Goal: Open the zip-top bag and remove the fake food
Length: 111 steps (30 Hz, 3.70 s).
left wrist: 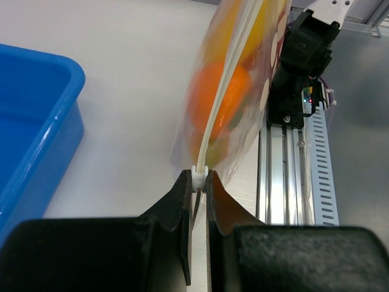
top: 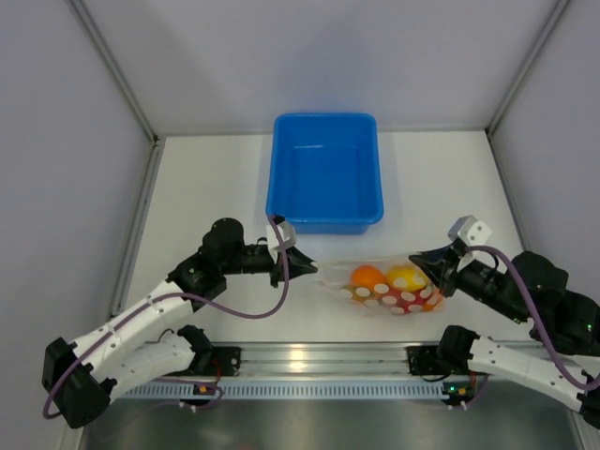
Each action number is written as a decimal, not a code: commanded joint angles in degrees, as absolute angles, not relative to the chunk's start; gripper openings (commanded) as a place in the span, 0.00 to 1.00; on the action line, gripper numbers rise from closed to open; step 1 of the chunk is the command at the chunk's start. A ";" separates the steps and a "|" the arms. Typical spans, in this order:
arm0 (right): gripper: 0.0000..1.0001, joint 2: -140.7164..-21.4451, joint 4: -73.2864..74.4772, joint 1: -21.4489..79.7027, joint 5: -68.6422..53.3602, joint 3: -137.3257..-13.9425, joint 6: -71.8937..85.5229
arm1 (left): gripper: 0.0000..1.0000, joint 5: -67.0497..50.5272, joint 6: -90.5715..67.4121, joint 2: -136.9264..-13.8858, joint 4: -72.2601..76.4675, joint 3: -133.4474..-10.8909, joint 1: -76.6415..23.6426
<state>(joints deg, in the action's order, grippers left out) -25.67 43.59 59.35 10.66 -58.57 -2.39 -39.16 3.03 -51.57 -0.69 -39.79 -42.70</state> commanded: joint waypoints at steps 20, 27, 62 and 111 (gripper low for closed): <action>0.00 -21.36 41.41 58.97 9.77 -59.16 -2.02 | 0.53 -43.34 -2.63 -56.59 0.62 -44.72 -39.90; 0.00 -22.06 37.00 58.97 7.21 -53.70 -2.46 | 0.66 -47.20 -3.60 -61.34 1.23 -51.67 -40.43; 0.00 -23.91 38.23 58.97 0.35 -52.38 -2.55 | 0.61 -38.23 -0.97 -68.20 8.26 -57.92 -48.25; 0.44 -41.05 29.54 58.89 20.83 -57.57 24.49 | 0.00 -10.03 -20.29 -58.63 -6.41 -57.74 -48.43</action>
